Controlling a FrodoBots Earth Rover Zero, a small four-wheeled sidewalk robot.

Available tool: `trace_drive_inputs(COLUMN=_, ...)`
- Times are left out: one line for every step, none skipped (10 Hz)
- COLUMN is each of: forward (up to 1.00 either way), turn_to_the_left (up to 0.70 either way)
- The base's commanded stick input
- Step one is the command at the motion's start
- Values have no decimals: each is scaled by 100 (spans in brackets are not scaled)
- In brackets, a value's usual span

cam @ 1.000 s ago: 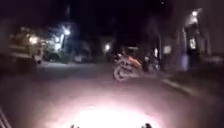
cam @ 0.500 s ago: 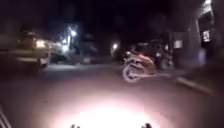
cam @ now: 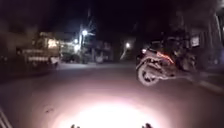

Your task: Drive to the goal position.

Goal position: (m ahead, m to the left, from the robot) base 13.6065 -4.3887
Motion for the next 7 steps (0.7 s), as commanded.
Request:
trace_drive_inputs(forward=70, turn_to_the_left=0)
trace_drive_inputs(forward=70, turn_to_the_left=0)
trace_drive_inputs(forward=70, turn_to_the_left=0)
trace_drive_inputs(forward=70, turn_to_the_left=0)
trace_drive_inputs(forward=70, turn_to_the_left=0)
trace_drive_inputs(forward=70, turn_to_the_left=0)
trace_drive_inputs(forward=70, turn_to_the_left=0)
